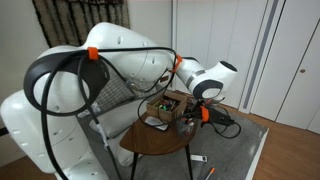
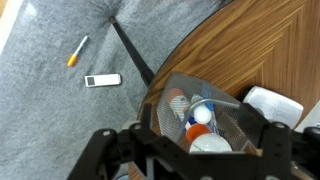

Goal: Take the white marker out of the penholder and put it on the table

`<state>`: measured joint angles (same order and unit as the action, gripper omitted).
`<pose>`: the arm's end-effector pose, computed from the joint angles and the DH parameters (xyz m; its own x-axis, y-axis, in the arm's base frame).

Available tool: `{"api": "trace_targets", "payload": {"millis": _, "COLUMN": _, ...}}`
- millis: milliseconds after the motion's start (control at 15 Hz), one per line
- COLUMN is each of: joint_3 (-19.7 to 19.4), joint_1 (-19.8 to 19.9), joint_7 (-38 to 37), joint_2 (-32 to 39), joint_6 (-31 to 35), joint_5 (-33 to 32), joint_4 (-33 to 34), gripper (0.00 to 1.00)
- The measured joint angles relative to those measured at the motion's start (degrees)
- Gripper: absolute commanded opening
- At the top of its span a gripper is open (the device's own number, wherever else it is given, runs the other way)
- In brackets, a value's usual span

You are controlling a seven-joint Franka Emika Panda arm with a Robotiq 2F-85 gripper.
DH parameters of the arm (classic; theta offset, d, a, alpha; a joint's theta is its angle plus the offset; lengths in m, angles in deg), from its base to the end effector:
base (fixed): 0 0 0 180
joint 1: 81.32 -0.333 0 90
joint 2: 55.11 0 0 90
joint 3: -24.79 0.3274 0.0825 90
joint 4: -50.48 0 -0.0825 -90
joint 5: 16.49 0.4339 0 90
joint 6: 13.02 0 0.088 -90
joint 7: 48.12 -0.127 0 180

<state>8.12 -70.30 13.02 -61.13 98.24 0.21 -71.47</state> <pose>0.5007 -0.2367 0.4195 0.8844 0.4210 0.2015 0.4604 -0.8579 -0.2282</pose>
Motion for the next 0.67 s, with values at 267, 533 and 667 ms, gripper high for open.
{"api": "trace_targets", "payload": {"millis": 267, "joint_3": 2.2, "joint_1": -0.8, "joint_7": -2.0, "joint_2": -1.6, "joint_6": 0.0, "joint_5": 0.1, "joint_4": -1.6, "gripper": 0.4}}
{"api": "trace_targets", "payload": {"millis": 533, "joint_3": 3.5, "joint_1": -1.6, "joint_7": -4.4, "joint_2": -3.0, "joint_6": 0.1, "joint_5": 0.1, "joint_4": -2.8, "gripper": 0.44}}
{"api": "trace_targets", "payload": {"millis": 667, "joint_3": 3.8, "joint_1": -1.7, "joint_7": -5.7, "joint_2": -3.5, "joint_6": 0.3, "joint_5": 0.0, "joint_4": -3.2, "gripper": 0.51}}
